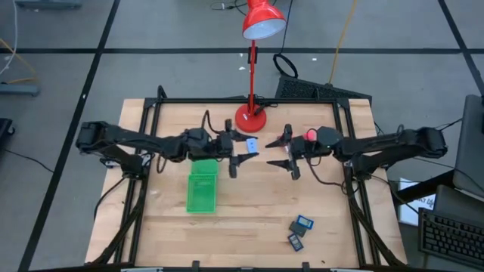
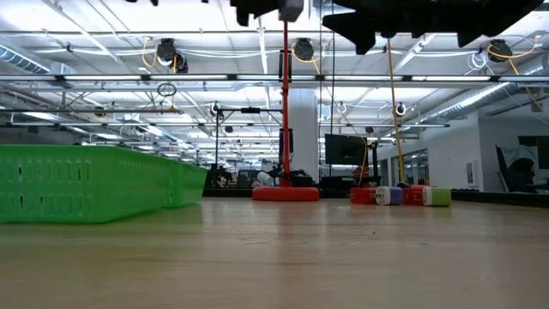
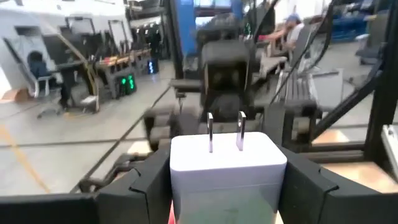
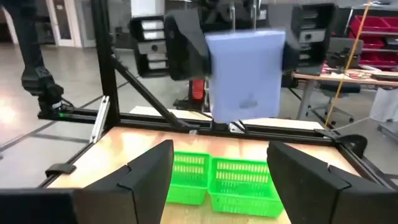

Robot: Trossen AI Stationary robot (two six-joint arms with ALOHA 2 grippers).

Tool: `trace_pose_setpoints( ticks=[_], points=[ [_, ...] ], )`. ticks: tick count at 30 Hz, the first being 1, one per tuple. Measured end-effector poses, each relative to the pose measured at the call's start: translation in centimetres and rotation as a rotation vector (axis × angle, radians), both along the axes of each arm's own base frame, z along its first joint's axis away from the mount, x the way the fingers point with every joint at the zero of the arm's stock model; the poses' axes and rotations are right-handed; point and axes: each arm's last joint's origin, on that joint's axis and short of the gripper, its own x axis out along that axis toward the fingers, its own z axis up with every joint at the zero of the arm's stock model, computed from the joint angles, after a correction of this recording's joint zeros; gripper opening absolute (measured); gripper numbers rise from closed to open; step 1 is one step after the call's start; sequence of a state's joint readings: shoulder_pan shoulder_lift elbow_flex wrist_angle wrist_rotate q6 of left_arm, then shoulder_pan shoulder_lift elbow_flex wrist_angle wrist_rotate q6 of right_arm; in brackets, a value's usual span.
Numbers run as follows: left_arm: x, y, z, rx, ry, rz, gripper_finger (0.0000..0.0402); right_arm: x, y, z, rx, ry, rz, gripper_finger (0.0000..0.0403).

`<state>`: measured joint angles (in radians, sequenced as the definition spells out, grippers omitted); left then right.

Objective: Pick & Place Office items
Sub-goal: Put the light blue charger adapter into the top green bin

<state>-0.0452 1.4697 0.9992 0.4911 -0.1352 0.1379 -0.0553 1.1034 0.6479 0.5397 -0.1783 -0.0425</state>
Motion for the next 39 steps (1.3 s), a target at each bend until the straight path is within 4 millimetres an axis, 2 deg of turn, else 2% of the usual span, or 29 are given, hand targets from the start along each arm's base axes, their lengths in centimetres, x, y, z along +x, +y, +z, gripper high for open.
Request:
trace_pose_setpoints(
  ticks=[5, 12, 21, 25, 29, 34, 39],
  points=[
    [-3.0, 0.3, -0.5, -0.011, -0.028, 0.076, 0.0215, -2.1, -0.1, 0.8, 0.001, 0.056, -0.056, 0.0251],
    [-7.5, 0.8, -4.4, -0.058, -0.041, 0.179, 0.0215, -4.4, -0.4, 1.2, -0.027, 0.133, -0.191, 0.0251],
    [-12.2, 0.8, -10.3, -0.219, 0.020, 0.302, 0.0215, -5.0, -1.1, 0.4, -0.058, 0.230, -0.434, 0.0251],
    [-13.6, 0.7, -13.1, -0.330, 0.063, 0.362, 0.0215, -5.0, -1.2, 0.3, -0.064, 0.234, -0.489, 0.0251],
    [-14.8, 0.6, -14.9, -0.429, 0.081, 0.430, 0.0215, -4.9, -1.4, 0.2, -0.061, 0.241, -0.500, 0.0251],
    [-15.3, 0.7, -16.1, -0.464, 0.143, 0.535, 0.0215, -4.9, -1.6, 0.2, -0.038, 0.240, -0.515, 0.0251],
    [-15.5, 0.8, -16.6, -0.480, 0.179, 0.561, 0.0215, -4.9, -1.7, 0.2, -0.037, 0.239, -0.520, 0.0251]
  ],
)
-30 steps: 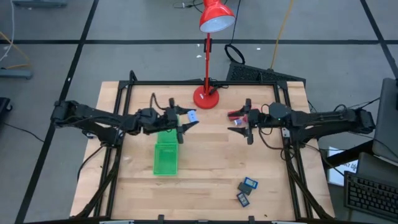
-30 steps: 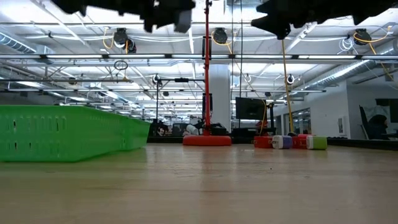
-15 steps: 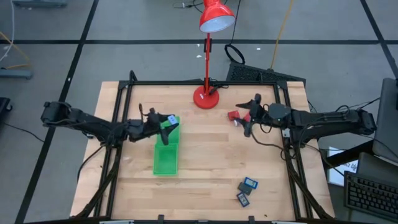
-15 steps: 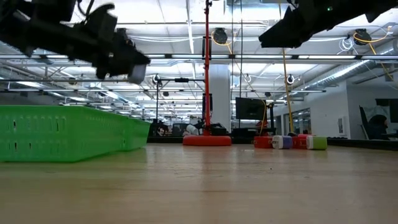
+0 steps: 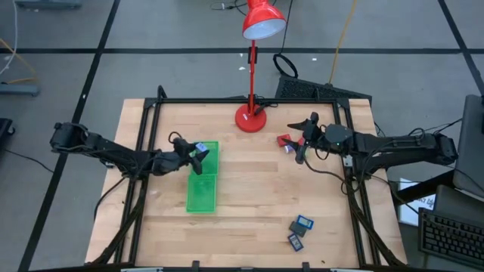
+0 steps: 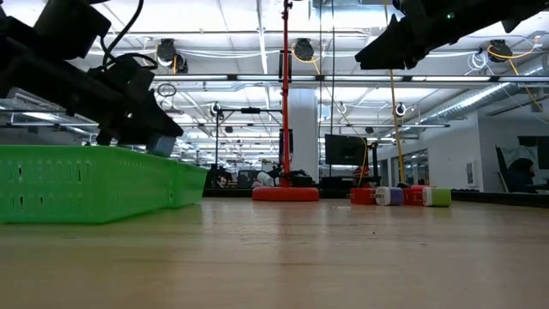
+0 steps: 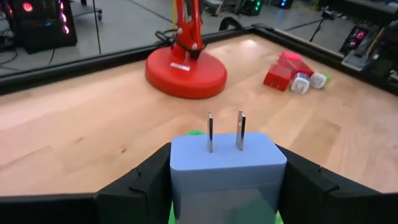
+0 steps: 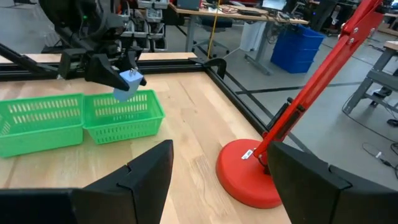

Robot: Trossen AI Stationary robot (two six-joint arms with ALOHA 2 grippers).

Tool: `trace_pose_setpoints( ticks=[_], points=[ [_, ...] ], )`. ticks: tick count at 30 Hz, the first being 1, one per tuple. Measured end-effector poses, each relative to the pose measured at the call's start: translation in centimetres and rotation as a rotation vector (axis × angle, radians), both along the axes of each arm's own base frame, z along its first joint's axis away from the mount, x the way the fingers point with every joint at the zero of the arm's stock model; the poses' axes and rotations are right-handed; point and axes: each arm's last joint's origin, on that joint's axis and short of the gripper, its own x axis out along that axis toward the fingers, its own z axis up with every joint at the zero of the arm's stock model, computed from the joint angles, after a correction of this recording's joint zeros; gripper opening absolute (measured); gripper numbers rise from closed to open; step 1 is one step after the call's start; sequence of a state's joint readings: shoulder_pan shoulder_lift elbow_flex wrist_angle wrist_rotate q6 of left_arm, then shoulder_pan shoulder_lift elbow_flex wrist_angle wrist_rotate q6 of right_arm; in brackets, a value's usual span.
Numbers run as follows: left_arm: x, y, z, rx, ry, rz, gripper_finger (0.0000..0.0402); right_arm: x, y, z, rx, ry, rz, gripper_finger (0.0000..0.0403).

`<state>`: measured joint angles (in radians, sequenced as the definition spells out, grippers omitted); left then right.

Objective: Pick & Place Office items
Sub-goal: Put the light blue charger adapter into the top green bin, then put the pink charger adapter into the top green bin

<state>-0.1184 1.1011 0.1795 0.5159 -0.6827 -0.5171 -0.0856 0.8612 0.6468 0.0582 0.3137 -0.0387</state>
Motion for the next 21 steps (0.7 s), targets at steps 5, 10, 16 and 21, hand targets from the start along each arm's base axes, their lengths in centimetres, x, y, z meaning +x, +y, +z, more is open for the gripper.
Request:
trace_pose_setpoints(
  ticks=[5, 10, 16, 21],
  points=[
    [-0.21, 0.03, -0.46, -0.042, 0.022, 0.021, 0.0215, 0.00, 0.00, 0.00, 0.000, 0.000, 0.000, 0.0251],
    [-0.28, 0.05, -0.57, -0.044, 0.031, 0.030, 0.0228, 0.00, 0.00, 0.00, 0.000, 0.000, 0.001, 0.0251],
    [-0.28, 0.05, -0.56, -0.042, 0.031, 0.030, 0.0274, 0.00, 0.00, 0.01, 0.000, -0.001, 0.001, 0.0251],
    [-0.28, 0.05, -0.56, -0.038, 0.034, 0.028, 0.0288, 0.00, 0.00, 0.01, 0.000, -0.001, 0.001, 0.0251]
  ],
)
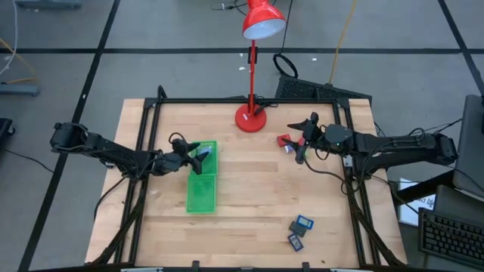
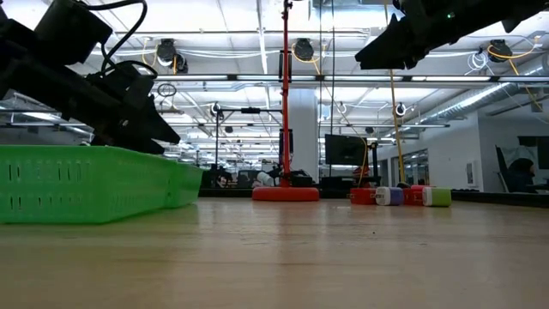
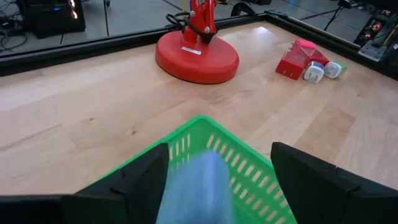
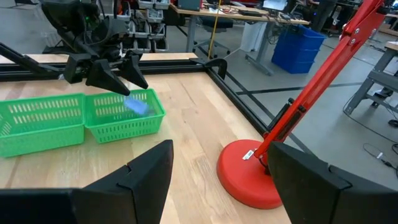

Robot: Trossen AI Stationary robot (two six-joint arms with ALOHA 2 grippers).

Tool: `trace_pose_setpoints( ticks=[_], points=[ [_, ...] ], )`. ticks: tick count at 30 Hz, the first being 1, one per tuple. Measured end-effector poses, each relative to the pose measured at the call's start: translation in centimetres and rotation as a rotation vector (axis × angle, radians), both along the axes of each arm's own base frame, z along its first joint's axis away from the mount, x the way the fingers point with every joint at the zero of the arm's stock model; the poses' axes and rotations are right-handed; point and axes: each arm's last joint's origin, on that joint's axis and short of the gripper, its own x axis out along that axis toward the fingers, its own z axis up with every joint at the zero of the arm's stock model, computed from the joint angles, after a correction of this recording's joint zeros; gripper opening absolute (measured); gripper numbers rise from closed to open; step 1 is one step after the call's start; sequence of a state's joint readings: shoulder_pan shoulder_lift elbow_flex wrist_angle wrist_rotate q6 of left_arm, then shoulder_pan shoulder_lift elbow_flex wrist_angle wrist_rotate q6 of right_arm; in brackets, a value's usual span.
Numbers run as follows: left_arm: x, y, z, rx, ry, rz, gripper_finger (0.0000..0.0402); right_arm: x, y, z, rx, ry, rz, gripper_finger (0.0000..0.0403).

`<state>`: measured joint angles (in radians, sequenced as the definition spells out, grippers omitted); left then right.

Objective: Pick & Place Office items
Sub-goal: Put the pink charger adapter into the top green bin

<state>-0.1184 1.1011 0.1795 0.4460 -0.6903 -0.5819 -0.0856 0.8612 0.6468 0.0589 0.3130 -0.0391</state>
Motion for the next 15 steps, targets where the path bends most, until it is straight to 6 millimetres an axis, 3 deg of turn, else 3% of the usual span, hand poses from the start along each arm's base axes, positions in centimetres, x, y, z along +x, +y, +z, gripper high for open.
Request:
trace_pose_setpoints(
  ticks=[8, 15],
  points=[
    [-0.1, 0.0, 1.1, 0.050, -0.025, -0.034, 0.0280, -0.5, 0.0, 0.5, -0.004, -0.025, 0.001, 0.0251],
    [-1.0, 0.1, 3.5, 0.119, -0.133, -0.060, 0.0262, -1.7, 0.2, 0.9, -0.007, -0.028, 0.002, 0.0251]
  ],
)
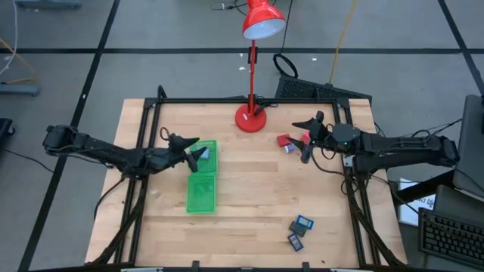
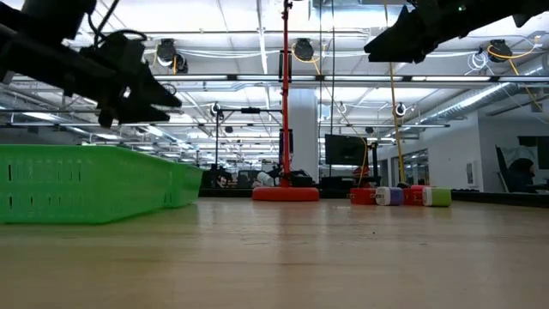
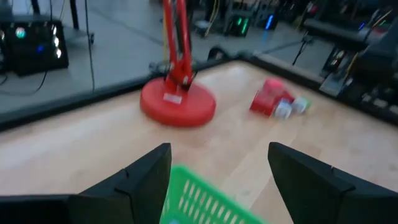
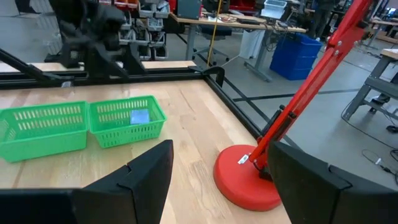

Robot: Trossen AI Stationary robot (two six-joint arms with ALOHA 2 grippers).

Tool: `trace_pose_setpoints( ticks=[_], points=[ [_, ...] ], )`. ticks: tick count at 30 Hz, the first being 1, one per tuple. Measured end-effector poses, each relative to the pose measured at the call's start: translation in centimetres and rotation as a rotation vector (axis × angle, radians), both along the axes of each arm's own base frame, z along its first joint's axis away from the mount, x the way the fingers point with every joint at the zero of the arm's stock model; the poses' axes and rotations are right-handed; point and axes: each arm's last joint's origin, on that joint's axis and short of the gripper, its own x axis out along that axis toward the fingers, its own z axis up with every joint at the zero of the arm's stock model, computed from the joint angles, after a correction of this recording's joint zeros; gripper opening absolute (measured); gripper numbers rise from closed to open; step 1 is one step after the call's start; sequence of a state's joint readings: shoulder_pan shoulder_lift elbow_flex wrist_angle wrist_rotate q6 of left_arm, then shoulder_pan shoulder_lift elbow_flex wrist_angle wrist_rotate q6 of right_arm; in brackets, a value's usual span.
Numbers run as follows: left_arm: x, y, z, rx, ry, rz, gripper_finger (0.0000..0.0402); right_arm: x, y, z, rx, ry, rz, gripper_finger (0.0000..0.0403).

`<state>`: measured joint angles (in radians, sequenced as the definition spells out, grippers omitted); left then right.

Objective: Pick & Place Office items
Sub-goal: Put the pink charger adapter into the top green bin

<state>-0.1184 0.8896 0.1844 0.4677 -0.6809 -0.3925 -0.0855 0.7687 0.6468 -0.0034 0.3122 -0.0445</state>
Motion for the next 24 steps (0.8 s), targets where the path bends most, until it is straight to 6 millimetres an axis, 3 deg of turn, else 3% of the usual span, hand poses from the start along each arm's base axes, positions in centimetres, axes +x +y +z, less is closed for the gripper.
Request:
trace_pose_setpoints(
  ticks=[13, 21, 24],
  points=[
    [-2.6, 0.2, 4.1, 0.128, -0.201, -0.069, 0.0256, -2.2, 0.1, -1.2, 0.096, 0.134, -0.071, 0.0251],
    [-3.7, 0.9, 4.5, 0.188, -0.174, 0.050, 0.0278, -3.0, -0.8, -3.1, 0.094, 0.253, -0.505, 0.0251],
    [-3.4, 1.3, 3.8, 0.153, -0.133, 0.064, 0.0288, -2.9, -1.2, -3.9, 0.099, 0.311, -0.562, 0.0251]
  ],
)
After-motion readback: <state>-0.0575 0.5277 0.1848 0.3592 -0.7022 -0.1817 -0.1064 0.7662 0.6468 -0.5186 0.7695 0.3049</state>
